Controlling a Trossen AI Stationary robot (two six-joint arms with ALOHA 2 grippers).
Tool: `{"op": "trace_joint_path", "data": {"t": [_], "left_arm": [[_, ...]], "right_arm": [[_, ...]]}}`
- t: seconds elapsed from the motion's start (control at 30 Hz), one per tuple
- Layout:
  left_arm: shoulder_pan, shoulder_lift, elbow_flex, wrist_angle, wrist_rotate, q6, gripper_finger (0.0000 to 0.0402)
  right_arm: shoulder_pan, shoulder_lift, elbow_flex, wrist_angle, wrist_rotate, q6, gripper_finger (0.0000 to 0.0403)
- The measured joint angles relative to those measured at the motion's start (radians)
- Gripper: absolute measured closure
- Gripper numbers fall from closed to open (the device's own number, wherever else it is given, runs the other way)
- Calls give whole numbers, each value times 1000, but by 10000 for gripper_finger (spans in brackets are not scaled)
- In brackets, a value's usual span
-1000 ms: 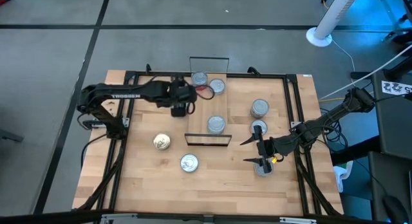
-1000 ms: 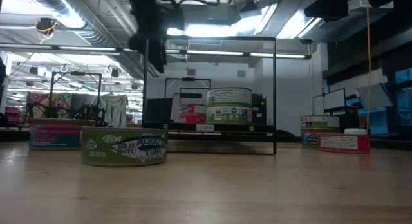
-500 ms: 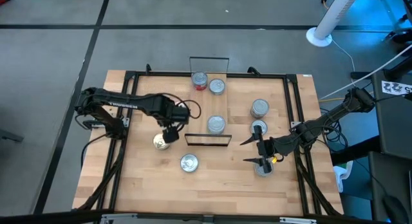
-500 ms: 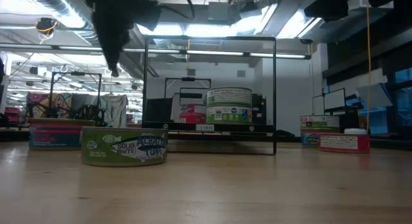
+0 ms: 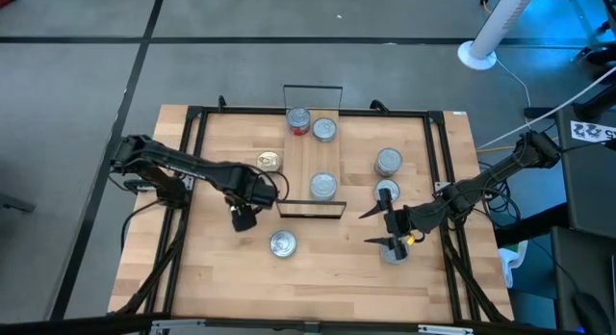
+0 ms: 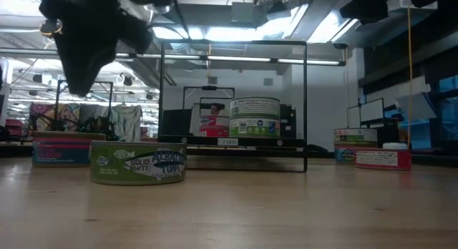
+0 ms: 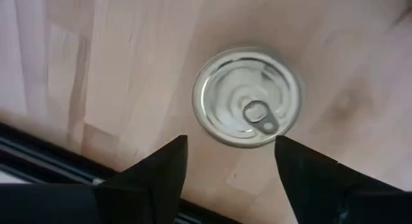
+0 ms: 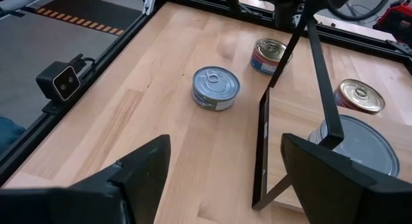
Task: Stack canned seafood by type on shelf
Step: Stack the green tuna can on top of the other green tuna can
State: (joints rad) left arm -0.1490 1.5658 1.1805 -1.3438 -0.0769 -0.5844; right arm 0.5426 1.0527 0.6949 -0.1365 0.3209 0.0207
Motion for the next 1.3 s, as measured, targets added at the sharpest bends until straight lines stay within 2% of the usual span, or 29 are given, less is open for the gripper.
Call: {"op": "trace_joint_path", "data": {"t": [0.2, 0.47, 0.83, 1.0, 1.3], "left_arm": [[-19, 0, -45, 133, 71, -84, 209], [-104, 0, -55, 360, 79, -160, 222], [-185, 18, -111, 732, 75, -496, 228], [-199, 45, -143, 754, 71, -590, 230], [-196, 72, -185, 760, 45, -637, 230]], "right_arm": [[0, 0, 0, 0, 0, 10, 107], [0, 0, 0, 1, 0, 12, 107], [0, 0, 0, 7, -1, 12, 107], [0, 0, 0, 20, -42, 12, 107], [0, 65, -1, 109, -115, 8, 107]]}}
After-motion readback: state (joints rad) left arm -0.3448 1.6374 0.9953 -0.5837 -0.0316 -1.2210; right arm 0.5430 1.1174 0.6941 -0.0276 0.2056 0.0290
